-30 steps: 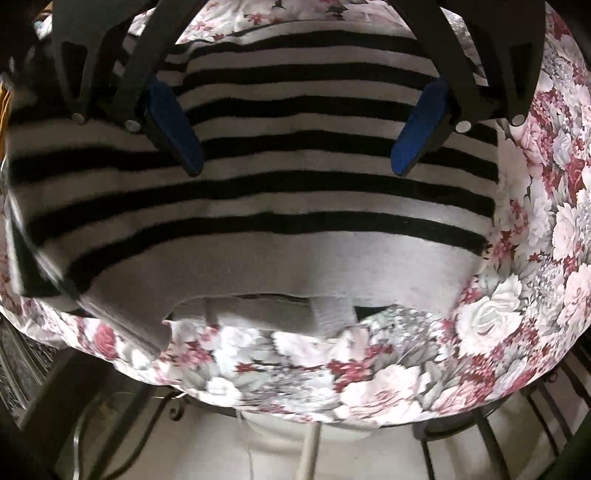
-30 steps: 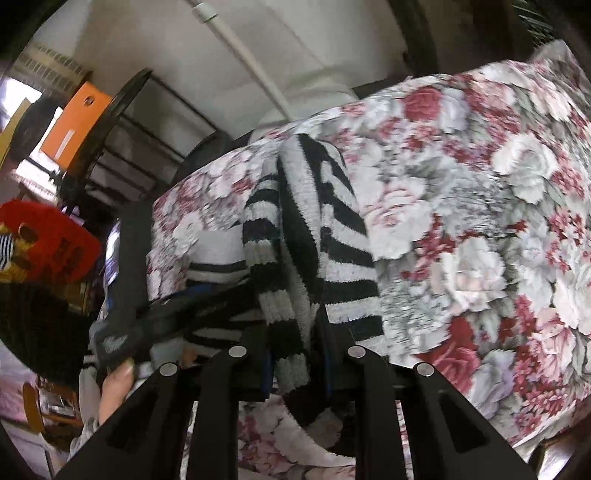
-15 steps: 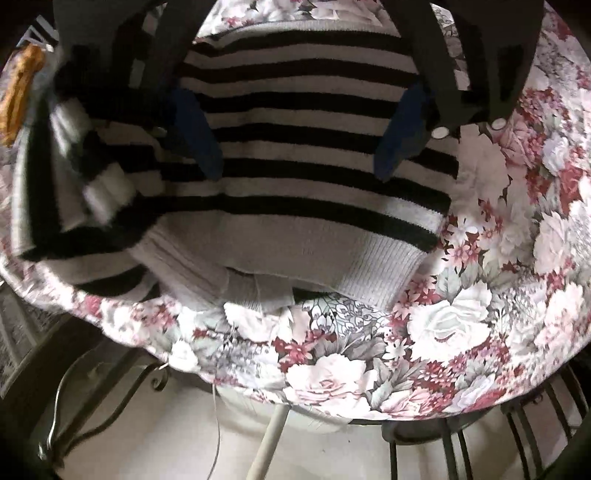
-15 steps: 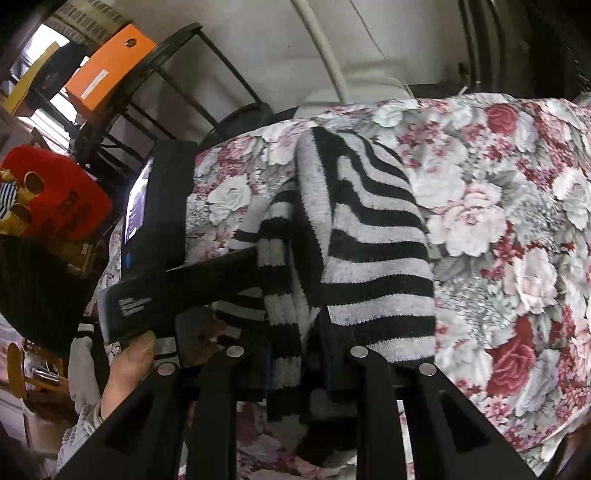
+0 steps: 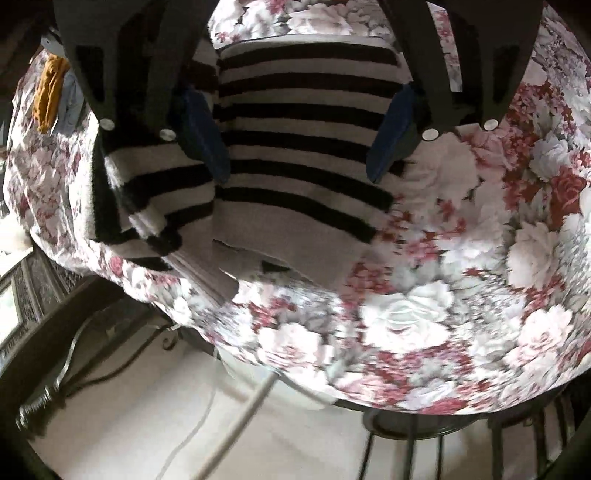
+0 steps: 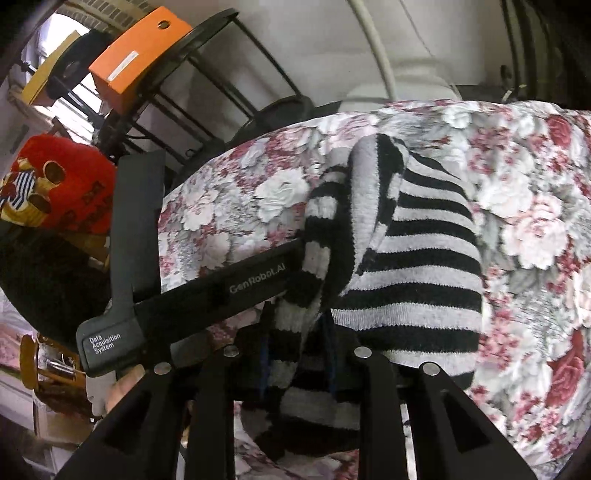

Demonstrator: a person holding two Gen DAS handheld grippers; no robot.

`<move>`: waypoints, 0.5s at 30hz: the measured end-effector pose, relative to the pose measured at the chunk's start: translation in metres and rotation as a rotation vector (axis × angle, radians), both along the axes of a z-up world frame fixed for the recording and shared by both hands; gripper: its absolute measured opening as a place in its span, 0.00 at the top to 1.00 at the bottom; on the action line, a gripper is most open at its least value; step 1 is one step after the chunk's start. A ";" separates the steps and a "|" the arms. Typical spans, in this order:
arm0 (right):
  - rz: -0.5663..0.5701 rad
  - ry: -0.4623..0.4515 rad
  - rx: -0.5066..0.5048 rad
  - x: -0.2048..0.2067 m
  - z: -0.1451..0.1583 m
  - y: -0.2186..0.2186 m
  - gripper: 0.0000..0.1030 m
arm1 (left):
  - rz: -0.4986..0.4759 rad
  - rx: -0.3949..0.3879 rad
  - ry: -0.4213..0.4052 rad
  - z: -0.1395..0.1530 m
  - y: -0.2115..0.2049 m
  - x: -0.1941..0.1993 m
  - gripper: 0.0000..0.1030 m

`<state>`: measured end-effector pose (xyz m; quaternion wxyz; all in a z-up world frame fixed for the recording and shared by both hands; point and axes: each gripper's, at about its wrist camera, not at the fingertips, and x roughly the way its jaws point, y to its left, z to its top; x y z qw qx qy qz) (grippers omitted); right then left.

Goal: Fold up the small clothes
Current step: 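Lift the grasped side with the right gripper and fold it over the body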

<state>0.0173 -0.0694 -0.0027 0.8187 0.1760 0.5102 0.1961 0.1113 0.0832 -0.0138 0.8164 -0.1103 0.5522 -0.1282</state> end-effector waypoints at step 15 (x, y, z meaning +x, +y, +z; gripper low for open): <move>0.150 0.056 -0.089 0.026 -0.065 0.087 0.69 | 0.049 0.198 0.039 -0.029 0.070 0.002 0.26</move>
